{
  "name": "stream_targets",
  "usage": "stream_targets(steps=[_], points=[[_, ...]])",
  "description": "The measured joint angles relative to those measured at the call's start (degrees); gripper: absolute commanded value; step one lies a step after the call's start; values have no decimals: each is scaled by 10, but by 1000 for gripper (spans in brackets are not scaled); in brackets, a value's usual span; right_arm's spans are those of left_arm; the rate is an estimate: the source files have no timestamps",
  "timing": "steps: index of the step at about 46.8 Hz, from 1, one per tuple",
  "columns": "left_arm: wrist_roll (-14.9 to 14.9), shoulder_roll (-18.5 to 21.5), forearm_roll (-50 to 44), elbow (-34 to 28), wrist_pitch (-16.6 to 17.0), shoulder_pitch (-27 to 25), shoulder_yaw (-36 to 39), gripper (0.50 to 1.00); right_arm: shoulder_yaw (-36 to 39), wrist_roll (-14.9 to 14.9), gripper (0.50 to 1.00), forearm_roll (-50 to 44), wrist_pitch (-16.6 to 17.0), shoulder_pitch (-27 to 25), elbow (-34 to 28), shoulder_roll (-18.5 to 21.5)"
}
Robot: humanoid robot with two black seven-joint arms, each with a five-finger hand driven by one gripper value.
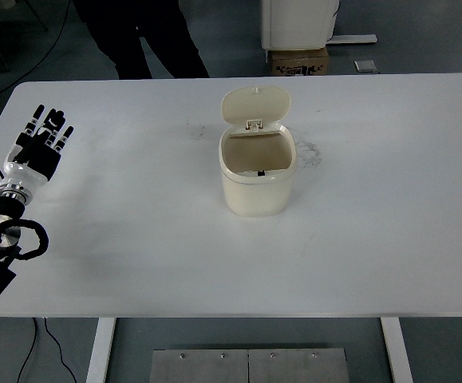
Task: Close trash bin
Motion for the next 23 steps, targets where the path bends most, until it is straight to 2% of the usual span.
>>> stream_targets(steps=[23], points=[[-1, 3, 0, 0, 1, -6, 1, 1000, 0, 0, 991, 0, 0, 0, 0, 0]])
